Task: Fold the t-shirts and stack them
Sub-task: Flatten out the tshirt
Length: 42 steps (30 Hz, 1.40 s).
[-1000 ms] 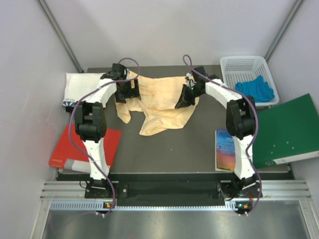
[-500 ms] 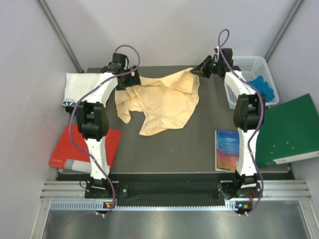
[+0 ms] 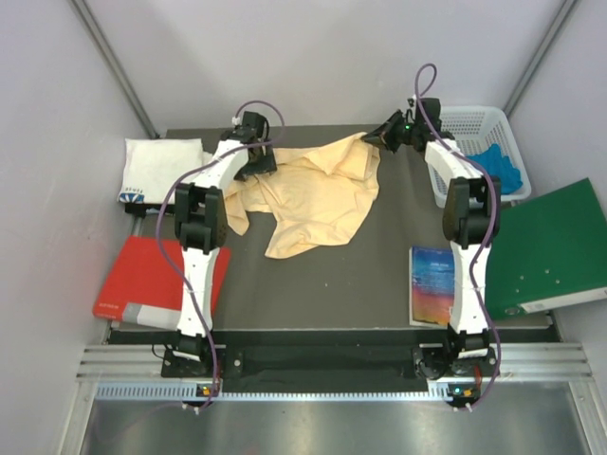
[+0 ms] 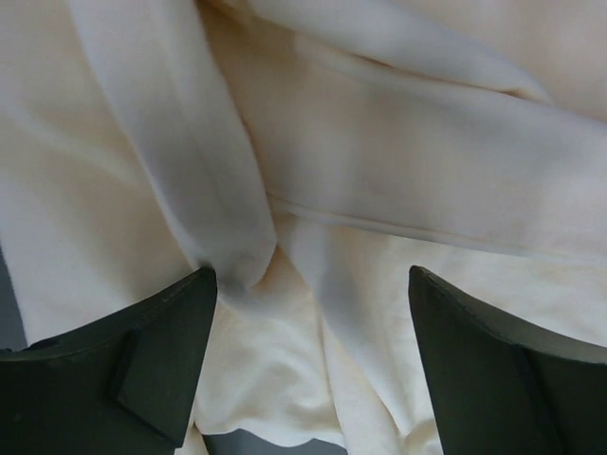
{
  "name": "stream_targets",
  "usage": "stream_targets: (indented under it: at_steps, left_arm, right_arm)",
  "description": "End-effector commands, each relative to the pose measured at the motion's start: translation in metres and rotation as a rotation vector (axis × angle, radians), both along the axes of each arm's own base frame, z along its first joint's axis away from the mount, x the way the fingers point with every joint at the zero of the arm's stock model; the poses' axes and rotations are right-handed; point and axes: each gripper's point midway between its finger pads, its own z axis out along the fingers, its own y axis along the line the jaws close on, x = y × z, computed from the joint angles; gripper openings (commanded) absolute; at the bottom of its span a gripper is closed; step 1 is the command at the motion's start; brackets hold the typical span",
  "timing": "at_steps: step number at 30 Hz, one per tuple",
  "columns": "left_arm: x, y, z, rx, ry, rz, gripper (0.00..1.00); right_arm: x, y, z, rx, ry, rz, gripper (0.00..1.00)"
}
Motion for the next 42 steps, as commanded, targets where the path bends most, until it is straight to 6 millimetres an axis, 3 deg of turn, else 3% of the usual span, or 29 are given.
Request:
stream_targets:
  at_steps: [1,2,4,5,7,15,17,21,28,31,32,38,42]
  left_arm:
    - [0.002,0.019,0.038,0.043,-0.09,0.077,0.87]
    - [0.001,0.023,0.053,0.051,-0.122,0.088,0.87]
    - [-0.005,0.027,0.053,0.065,-0.13,0.092,0.87]
    - [-0.007,0.031,0.065,0.075,-0.155,0.102,0.87]
    - [-0.008,0.033,0.069,0.082,-0.172,0.104,0.86]
    - [-0.004,0.03,0.05,0.068,-0.135,0.116,0.6]
    - [-0.001,0.029,0.036,0.066,-0.105,0.119,0.61]
    - [0.014,0.022,0.032,0.035,-0.12,0.126,0.58]
    - [0.02,0.021,0.01,0.027,-0.084,0.156,0.51]
    - [0.022,0.02,0.018,0.015,-0.109,0.162,0.5]
    - [0.022,0.02,0.019,0.016,-0.112,0.161,0.45]
    - [0.02,0.027,0.044,0.038,-0.159,0.175,0.68]
    - [0.016,0.033,0.056,0.058,-0.181,0.179,0.7]
  right_arm:
    - [0.006,-0.005,0.015,0.024,-0.055,0.0,0.0]
    - [0.006,-0.006,0.015,0.024,-0.057,0.002,0.0]
    - [0.005,-0.007,0.011,0.023,-0.051,0.003,0.0]
    - [0.004,-0.006,0.01,0.026,-0.047,0.009,0.0]
    - [0.004,-0.006,0.008,0.028,-0.045,0.014,0.0]
    - [-0.001,-0.003,-0.002,0.033,-0.022,0.036,0.0]
    - [-0.003,-0.004,-0.003,0.033,-0.019,0.039,0.0]
    - [-0.005,-0.007,-0.005,0.033,-0.01,0.043,0.0]
    - [-0.006,-0.009,-0.004,0.041,-0.008,0.045,0.0]
    - [-0.007,-0.008,-0.005,0.043,-0.004,0.049,0.0]
    - [-0.008,-0.008,-0.006,0.044,-0.002,0.053,0.0]
    - [-0.012,-0.006,-0.011,0.046,0.009,0.066,0.0]
    - [-0.014,-0.005,-0.013,0.048,0.011,0.068,0.0]
